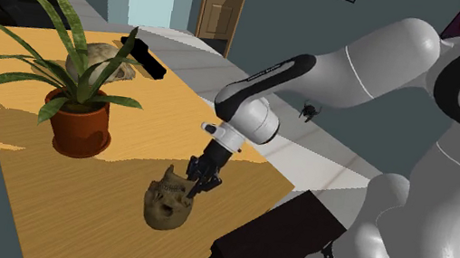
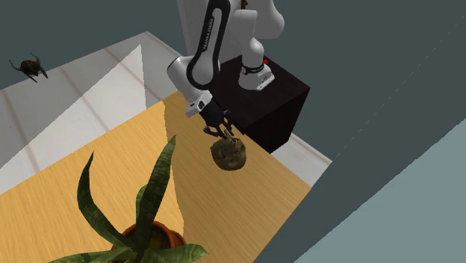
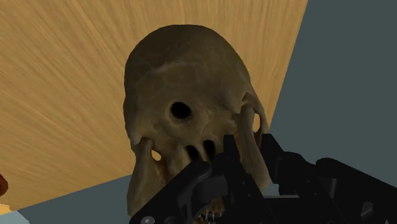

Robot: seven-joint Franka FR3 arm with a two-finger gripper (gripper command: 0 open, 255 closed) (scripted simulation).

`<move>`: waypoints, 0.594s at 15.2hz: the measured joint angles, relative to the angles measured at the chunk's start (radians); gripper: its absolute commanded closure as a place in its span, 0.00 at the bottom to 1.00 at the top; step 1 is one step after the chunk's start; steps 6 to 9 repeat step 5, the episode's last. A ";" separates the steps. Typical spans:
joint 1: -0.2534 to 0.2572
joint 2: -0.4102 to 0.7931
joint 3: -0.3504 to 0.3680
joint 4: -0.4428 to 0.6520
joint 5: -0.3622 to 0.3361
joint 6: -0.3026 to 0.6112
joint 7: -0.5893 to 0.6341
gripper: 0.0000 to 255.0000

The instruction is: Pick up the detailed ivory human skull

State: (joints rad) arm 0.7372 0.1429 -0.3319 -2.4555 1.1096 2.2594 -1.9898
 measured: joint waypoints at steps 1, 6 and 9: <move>0.001 -0.012 -0.002 -0.001 -0.012 -0.002 0.014 1.00; 0.004 -0.066 -0.007 -0.013 -0.058 -0.011 0.066 1.00; 0.004 -0.066 -0.007 -0.013 -0.058 -0.011 0.066 1.00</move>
